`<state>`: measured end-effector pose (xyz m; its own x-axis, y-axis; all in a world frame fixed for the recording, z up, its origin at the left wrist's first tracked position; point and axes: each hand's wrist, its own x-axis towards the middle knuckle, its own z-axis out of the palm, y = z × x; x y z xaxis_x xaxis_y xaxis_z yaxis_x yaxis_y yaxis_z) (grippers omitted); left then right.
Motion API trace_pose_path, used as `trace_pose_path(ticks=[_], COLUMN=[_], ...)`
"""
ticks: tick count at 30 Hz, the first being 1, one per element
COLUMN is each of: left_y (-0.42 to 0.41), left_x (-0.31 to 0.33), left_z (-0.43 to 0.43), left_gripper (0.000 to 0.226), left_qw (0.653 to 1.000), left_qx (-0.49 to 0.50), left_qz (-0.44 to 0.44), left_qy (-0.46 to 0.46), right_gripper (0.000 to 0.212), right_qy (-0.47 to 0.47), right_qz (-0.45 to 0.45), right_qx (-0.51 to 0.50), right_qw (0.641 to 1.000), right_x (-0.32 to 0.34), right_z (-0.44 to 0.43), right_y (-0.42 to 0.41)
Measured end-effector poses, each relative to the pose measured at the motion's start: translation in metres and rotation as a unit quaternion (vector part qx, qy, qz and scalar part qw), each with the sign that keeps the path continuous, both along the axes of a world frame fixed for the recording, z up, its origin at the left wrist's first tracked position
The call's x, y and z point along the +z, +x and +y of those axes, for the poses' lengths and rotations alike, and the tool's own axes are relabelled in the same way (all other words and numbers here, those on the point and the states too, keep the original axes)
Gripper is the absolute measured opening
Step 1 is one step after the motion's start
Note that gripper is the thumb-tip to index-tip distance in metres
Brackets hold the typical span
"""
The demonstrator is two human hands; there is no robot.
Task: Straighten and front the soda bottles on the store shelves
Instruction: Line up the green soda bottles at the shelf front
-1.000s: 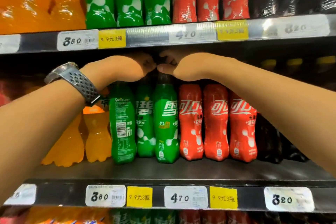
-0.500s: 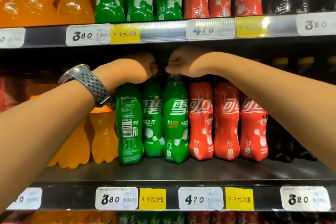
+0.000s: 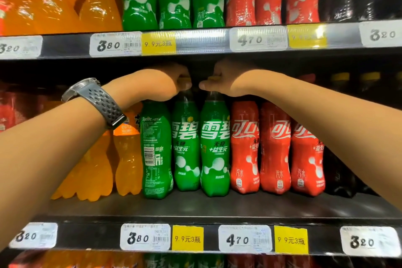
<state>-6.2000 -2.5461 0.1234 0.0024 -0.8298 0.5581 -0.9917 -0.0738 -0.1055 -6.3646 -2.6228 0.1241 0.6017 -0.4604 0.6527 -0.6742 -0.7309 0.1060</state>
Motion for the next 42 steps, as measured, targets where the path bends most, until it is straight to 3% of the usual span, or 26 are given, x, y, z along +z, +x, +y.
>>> trace_pose_path(ticks=[7, 11, 17, 21, 24, 28, 31, 34, 39, 42], left_y=[0.002, 0.016, 0.044, 0.051, 0.06, 0.069, 0.069, 0.065, 0.055, 0.052], left_x=[0.0, 0.001, -0.001, -0.005, -0.004, -0.003, -0.005, -0.005, -0.013, -0.01], left_z=[0.005, 0.011, 0.026, 0.038, 0.046, 0.057, 0.056, 0.049, 0.035, 0.032], left_gripper=[0.032, 0.05, 0.04, 0.063, 0.049, 0.049, 0.036, 0.042, 0.068, 0.06], left_qw=[0.999, 0.998, 0.995, 0.997, 0.999, 0.998, 0.997, 0.996, 0.995, 0.991], left_qx=[-0.028, -0.027, 0.071, 0.038, 0.015, -0.031, -0.04, -0.048, -0.026, -0.014], left_qz=[0.019, 0.048, -0.053, -0.039, -0.033, 0.047, 0.042, 0.033, 0.053, 0.096], left_qy=[0.001, -0.009, -0.047, -0.058, -0.035, -0.028, -0.044, -0.061, -0.081, -0.089], right_gripper=[0.043, 0.042, 0.045, 0.042, 0.039, 0.038, 0.038, 0.043, 0.039, 0.034], right_qy=[0.017, 0.023, 0.031, 0.029, 0.046, 0.073, 0.102, 0.066, -0.019, -0.066], right_qz=[0.034, 0.012, 0.007, 0.017, 0.026, 0.069, 0.021, -0.057, 0.036, 0.025], right_qx=[0.003, 0.037, 0.112, 0.145, 0.163, 0.151, 0.168, 0.091, -0.048, -0.055], right_qw=[0.999, 0.999, 0.993, 0.989, 0.985, 0.983, 0.98, 0.992, 0.998, 0.996], right_x=[0.004, 0.002, -0.006, -0.007, -0.003, 0.001, 0.0, 0.0, -0.004, -0.002], right_z=[0.002, 0.005, 0.023, 0.039, 0.049, 0.05, 0.049, 0.043, 0.03, 0.021], right_y=[0.001, 0.012, 0.046, 0.066, 0.074, 0.076, 0.077, 0.076, 0.075, 0.073])
